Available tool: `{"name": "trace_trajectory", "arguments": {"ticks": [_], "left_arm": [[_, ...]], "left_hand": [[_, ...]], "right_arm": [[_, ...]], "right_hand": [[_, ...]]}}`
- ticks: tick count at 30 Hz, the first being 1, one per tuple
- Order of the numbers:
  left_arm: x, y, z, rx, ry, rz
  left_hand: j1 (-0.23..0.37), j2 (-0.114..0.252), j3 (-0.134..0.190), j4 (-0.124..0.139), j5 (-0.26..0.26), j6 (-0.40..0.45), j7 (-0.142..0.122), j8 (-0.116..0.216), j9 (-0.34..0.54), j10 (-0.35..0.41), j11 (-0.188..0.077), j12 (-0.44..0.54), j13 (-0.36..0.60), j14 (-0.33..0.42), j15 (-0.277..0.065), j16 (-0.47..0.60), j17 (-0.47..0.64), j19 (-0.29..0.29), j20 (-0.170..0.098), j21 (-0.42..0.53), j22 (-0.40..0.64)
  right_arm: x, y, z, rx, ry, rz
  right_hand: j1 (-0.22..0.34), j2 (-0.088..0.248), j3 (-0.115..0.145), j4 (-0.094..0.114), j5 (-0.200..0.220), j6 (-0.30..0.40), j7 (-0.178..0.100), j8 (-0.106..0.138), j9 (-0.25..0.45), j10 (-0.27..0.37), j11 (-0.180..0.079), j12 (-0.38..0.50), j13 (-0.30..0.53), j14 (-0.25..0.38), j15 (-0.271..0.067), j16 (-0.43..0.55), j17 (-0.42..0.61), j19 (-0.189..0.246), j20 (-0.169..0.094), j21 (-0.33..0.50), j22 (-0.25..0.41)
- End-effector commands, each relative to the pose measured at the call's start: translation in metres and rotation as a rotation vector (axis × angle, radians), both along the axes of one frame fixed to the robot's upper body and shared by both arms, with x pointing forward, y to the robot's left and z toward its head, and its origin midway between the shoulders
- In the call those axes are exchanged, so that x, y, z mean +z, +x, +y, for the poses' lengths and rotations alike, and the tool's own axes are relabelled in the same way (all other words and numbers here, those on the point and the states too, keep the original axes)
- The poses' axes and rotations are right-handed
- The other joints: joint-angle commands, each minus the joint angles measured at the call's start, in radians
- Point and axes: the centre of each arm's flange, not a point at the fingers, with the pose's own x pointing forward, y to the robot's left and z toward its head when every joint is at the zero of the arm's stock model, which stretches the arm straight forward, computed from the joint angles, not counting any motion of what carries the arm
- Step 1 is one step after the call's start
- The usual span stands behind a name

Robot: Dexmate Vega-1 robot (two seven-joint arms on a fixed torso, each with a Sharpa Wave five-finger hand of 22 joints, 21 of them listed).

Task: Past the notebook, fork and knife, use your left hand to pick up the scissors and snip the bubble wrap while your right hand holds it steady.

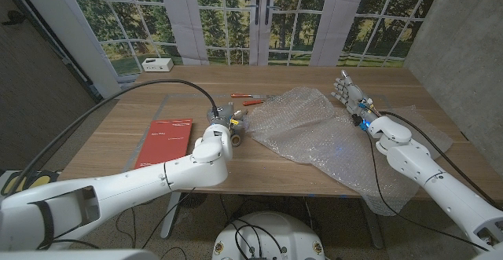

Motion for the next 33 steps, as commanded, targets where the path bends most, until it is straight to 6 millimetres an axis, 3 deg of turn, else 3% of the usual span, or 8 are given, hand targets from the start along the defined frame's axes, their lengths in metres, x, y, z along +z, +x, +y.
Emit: {"name": "trace_trajectory", "arguments": {"ticks": [1,33], "left_arm": [[-0.0026,0.0039,-0.005,-0.009,0.002,0.025],[-0.0112,0.0122,-0.0092,-0.009,0.003,0.048]], "left_hand": [[0.017,0.003,0.005,-0.005,0.008,0.005,0.003,0.006,0.001,0.012,0.0,0.007,0.004,0.005,0.0,0.003,0.003,0.002,-0.002,0.004,0.005],[0.039,0.019,0.013,-0.007,0.021,0.004,0.001,0.005,0.001,0.024,-0.003,0.006,0.019,0.011,0.002,0.006,0.002,0.004,0.001,0.006,0.005]], "right_arm": [[-0.0007,0.0022,-0.003,-0.002,-0.003,0.005],[-0.0049,0.0023,-0.0071,-0.005,-0.018,0.021]], "right_hand": [[-0.002,0.0,0.006,0.001,0.0,-0.008,0.003,0.002,0.005,-0.005,-0.003,0.001,0.003,-0.006,0.002,0.007,0.002,-0.001,-0.002,0.005,0.003],[-0.008,-0.001,0.008,0.003,-0.001,-0.006,-0.003,0.003,0.006,-0.001,-0.001,0.002,0.003,-0.004,0.002,0.007,0.003,-0.001,0.0,0.005,0.003]]}}
